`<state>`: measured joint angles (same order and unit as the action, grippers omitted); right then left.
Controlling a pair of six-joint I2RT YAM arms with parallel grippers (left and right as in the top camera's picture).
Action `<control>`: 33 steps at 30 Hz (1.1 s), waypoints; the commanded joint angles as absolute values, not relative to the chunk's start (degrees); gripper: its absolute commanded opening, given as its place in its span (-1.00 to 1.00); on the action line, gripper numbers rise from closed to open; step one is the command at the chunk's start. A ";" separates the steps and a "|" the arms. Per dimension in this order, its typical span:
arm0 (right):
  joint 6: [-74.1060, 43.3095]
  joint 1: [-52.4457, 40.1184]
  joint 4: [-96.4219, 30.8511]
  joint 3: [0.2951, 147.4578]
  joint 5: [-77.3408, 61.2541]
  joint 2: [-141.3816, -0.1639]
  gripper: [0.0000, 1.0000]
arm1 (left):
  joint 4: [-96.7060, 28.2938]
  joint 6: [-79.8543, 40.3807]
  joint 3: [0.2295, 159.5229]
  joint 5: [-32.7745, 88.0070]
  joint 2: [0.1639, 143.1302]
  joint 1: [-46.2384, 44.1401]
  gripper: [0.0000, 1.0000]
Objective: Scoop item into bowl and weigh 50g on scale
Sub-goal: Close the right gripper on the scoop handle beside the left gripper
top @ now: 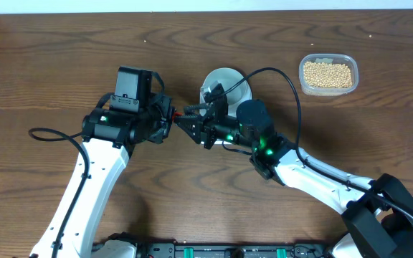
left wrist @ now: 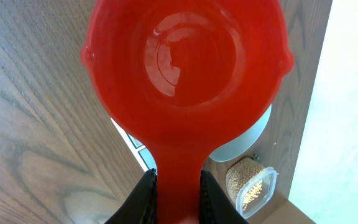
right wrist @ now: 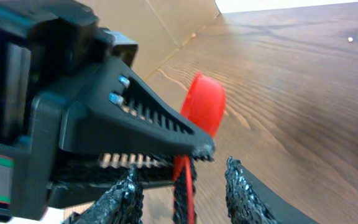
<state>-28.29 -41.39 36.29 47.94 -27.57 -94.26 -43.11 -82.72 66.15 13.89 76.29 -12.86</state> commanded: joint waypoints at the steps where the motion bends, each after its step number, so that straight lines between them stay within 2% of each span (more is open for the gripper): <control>1: -30.28 -41.74 36.56 49.08 -28.86 -94.80 -0.17 | -43.20 -82.81 67.66 14.37 76.29 -12.95 -0.86; 13: -31.29 -41.74 35.40 49.08 -29.30 -94.96 -0.21 | -42.78 -82.81 67.66 14.37 76.29 -12.95 -0.85; 33: -33.43 -41.71 38.50 49.08 -29.28 -96.77 -0.39 | -42.76 -82.78 67.66 14.37 76.29 -12.95 -0.86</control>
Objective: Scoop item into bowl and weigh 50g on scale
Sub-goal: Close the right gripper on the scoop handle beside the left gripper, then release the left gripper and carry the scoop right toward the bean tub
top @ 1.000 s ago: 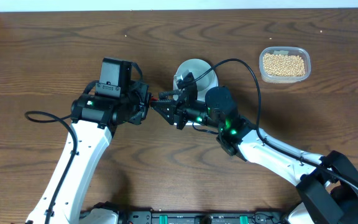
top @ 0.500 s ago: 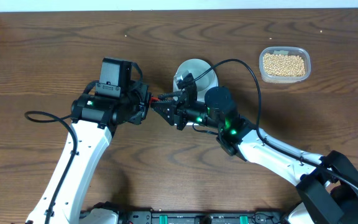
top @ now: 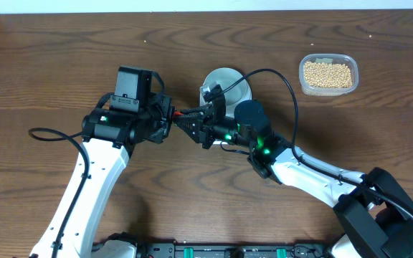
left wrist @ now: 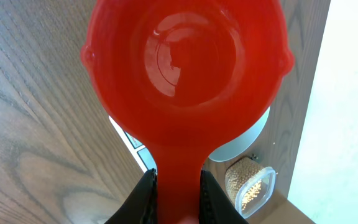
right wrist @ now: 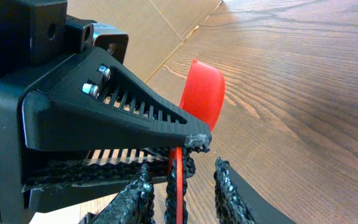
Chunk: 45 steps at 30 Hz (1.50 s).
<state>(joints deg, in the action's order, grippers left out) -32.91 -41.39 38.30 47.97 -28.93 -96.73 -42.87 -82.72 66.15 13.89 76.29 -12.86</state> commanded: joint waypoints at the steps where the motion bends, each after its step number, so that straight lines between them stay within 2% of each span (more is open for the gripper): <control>1: -33.43 -41.71 38.65 49.08 -29.28 -96.77 -0.41 | -42.78 -82.76 67.66 14.37 76.29 -12.95 -0.85; 9: -33.43 -41.71 40.12 49.10 -29.06 -96.77 -0.55 | -42.76 -82.17 67.66 14.37 76.29 -12.95 -0.86; 19: -33.89 -41.74 40.10 49.10 -29.12 -96.77 -0.98 | -42.76 -82.11 67.66 14.37 76.29 -12.95 -0.86; 26: -35.20 -41.71 40.10 49.10 -32.14 -96.77 -0.98 | -42.35 -79.70 67.66 14.37 76.29 -12.95 -0.85; 28: -35.20 -41.65 40.10 49.10 -32.88 -96.77 -0.98 | -41.89 -77.71 67.66 14.39 76.29 -12.95 -0.66; 29: -35.18 -41.47 40.10 49.08 -32.97 -96.77 -0.98 | -41.45 -76.23 67.66 14.57 76.29 -12.95 -0.29; 30: -35.33 -41.19 40.10 49.10 -33.04 -96.77 -0.98 | -40.88 -74.17 67.66 14.87 76.20 -12.95 -0.04; 32: -35.38 -40.29 40.07 49.10 -33.87 -96.75 -0.98 | -39.27 -69.28 67.68 15.99 75.92 -12.93 0.29; 33: -35.46 -39.66 40.05 49.10 -34.68 -96.75 -0.98 | -38.68 -67.35 67.68 16.14 75.70 -12.95 0.40; 39: -37.32 -34.54 39.81 49.08 -40.21 -96.62 -0.98 | -36.99 -55.00 67.70 16.25 71.22 -12.95 0.67; 45: -36.60 -29.80 35.48 49.10 -42.22 -93.43 -0.98 | -36.40 -39.51 67.70 15.16 63.75 -12.95 0.68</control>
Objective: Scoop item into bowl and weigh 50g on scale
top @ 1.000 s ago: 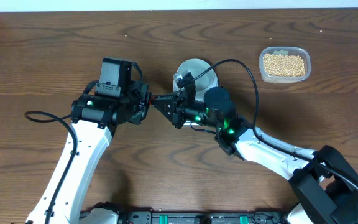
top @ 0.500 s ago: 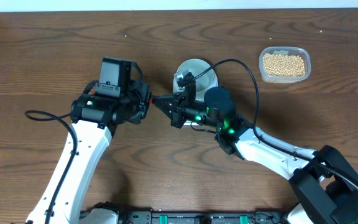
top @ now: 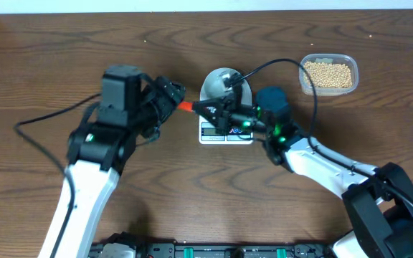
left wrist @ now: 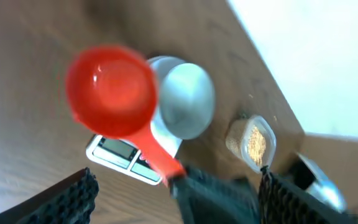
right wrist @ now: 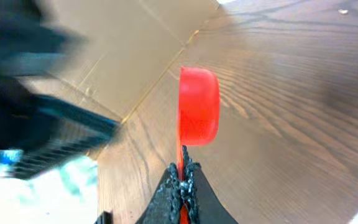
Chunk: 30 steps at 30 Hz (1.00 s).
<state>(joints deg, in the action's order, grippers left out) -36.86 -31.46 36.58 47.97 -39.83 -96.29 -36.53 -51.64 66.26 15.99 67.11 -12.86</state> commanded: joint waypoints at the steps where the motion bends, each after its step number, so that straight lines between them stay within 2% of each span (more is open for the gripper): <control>1: -35.68 -29.08 33.89 49.10 -42.19 -92.40 -0.98 | -36.60 -37.54 67.70 14.63 62.59 -12.95 0.68; 7: -27.24 -25.30 18.76 49.10 -37.08 -82.91 -0.98 | -40.86 -30.70 67.70 8.01 57.80 -12.95 0.68; 18: -12.10 -17.23 -11.53 50.87 -16.47 -65.25 -0.98 | -44.47 -25.23 67.70 7.62 61.14 -14.13 0.69; 24: -5.63 -8.80 -27.57 59.31 -13.52 -63.18 -0.98 | -42.35 -25.04 67.70 2.79 63.99 -19.75 0.68; 30: -0.56 -3.84 -37.76 68.60 -5.74 -63.83 -0.99 | -41.19 -22.81 67.79 -2.90 67.37 -27.51 0.68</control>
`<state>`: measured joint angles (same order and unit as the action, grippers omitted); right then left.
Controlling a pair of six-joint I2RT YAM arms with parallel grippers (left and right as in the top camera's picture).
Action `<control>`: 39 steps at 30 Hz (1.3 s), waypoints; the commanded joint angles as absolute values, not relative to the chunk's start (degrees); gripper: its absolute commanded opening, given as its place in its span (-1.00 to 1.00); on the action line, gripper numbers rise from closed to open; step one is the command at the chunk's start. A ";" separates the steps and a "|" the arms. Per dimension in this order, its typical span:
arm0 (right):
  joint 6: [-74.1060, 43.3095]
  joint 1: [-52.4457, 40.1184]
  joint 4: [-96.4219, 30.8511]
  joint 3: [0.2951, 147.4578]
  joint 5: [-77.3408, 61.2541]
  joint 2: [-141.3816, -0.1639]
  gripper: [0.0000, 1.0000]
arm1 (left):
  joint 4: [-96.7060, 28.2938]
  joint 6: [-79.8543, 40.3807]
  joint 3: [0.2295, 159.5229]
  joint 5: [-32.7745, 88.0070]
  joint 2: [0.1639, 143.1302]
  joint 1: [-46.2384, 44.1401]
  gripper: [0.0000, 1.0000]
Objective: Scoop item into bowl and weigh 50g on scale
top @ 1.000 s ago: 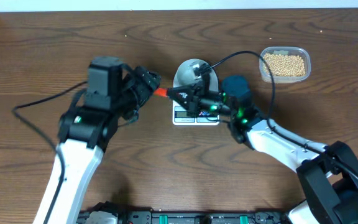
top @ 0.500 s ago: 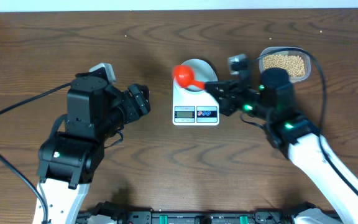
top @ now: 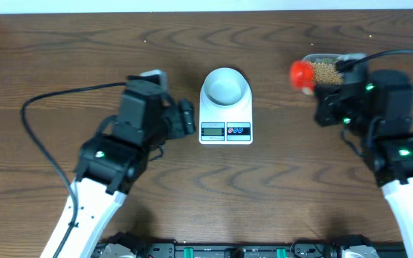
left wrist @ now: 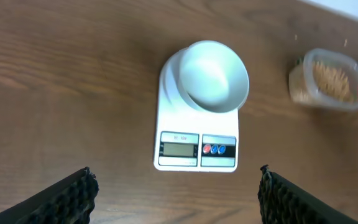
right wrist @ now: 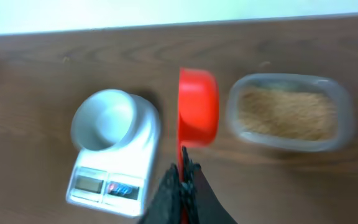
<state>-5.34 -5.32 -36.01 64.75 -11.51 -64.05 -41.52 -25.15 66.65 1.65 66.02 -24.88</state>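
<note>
My right gripper (right wrist: 183, 171) is shut on the handle of the red scoop (right wrist: 198, 115), whose cup shows edge-on between the scale and the bean container. From overhead the scoop (top: 301, 73) hangs at the left rim of the clear container of beans (top: 327, 70), ahead of the right gripper (top: 325, 100). An empty white bowl (top: 225, 84) sits on the white scale (top: 226, 130). Left of the scale, my left gripper (top: 181, 118) is open and holds nothing. In the left wrist view its fingers (left wrist: 73, 199) stand wide apart below the scale (left wrist: 196, 151) and bowl (left wrist: 213, 76).
The wooden table (top: 63, 43) carries only the scale, the bowl and the bean container (right wrist: 288, 114). Black cables trail from both arms over the table. A pale wall runs along the far edge.
My right arm has moved from beside the scale to the right, and the scoop is now at the bean container. My left arm has drawn back and turned down toward the scale, still open.
At first my left gripper was shut on the scoop's handle, with my right fingers open around it. They then stood closer to the handle. Later my right gripper held the scoop and the left was open. Now the scoop is at the bean container.
</note>
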 commanded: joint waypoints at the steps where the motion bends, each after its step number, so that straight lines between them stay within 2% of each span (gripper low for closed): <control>1: -0.01 -3.46 -38.87 69.78 -4.19 -64.05 -0.98 | -41.19 -22.41 67.81 -3.73 68.03 -28.60 0.69; 6: 0.08 -2.87 -41.43 72.99 2.17 -65.71 -0.98 | -41.08 -21.26 67.85 -8.16 71.22 -32.42 0.69; 19: -2.96 -2.92 -42.92 72.97 2.74 -66.39 -0.98 | -40.93 -21.23 67.83 -8.62 72.60 -32.82 0.70; 39: -0.12 -3.09 -42.87 73.52 3.40 -71.75 -0.98 | -40.95 -21.23 67.83 -8.62 72.60 -32.82 0.71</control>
<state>-0.89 -3.22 -43.03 71.96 2.42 -70.94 -40.91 -22.17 66.65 -7.68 72.55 -32.69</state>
